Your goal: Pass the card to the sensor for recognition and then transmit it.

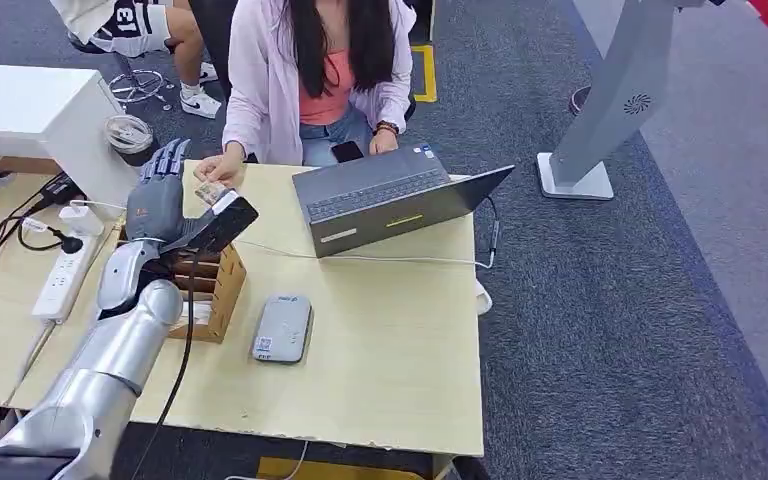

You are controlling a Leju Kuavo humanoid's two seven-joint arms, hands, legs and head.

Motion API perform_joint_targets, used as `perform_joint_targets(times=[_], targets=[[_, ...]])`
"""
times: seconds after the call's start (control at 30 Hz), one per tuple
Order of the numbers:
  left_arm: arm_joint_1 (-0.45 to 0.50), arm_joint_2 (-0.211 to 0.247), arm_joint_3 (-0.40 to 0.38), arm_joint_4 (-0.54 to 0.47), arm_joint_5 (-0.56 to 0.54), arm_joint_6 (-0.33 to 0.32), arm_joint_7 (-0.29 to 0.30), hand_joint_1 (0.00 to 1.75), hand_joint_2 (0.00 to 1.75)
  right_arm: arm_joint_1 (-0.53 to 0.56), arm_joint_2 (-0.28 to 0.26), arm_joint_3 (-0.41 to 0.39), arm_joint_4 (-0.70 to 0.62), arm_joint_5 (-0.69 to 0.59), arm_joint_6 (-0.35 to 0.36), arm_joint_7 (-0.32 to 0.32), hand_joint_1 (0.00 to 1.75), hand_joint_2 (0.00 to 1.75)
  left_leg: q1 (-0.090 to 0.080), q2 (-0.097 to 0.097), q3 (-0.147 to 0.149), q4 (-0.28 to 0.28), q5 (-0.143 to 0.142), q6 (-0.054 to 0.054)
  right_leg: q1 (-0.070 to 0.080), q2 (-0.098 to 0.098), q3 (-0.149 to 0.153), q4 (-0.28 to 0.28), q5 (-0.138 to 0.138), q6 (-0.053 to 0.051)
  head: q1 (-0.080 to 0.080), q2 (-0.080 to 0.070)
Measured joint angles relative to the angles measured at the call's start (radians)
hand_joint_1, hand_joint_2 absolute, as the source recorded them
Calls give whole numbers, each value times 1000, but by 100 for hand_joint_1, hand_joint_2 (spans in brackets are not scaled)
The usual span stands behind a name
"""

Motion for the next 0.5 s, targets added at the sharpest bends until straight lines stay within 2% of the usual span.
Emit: perform_joint_targets(times=[0.5], targets=[[0, 2, 0, 6, 0, 0, 0, 0, 0, 0, 0, -1, 0, 2, -4, 0, 0, 175, 0, 0, 0, 0, 0, 0, 0, 0, 0, 0, 0, 0, 0, 0]])
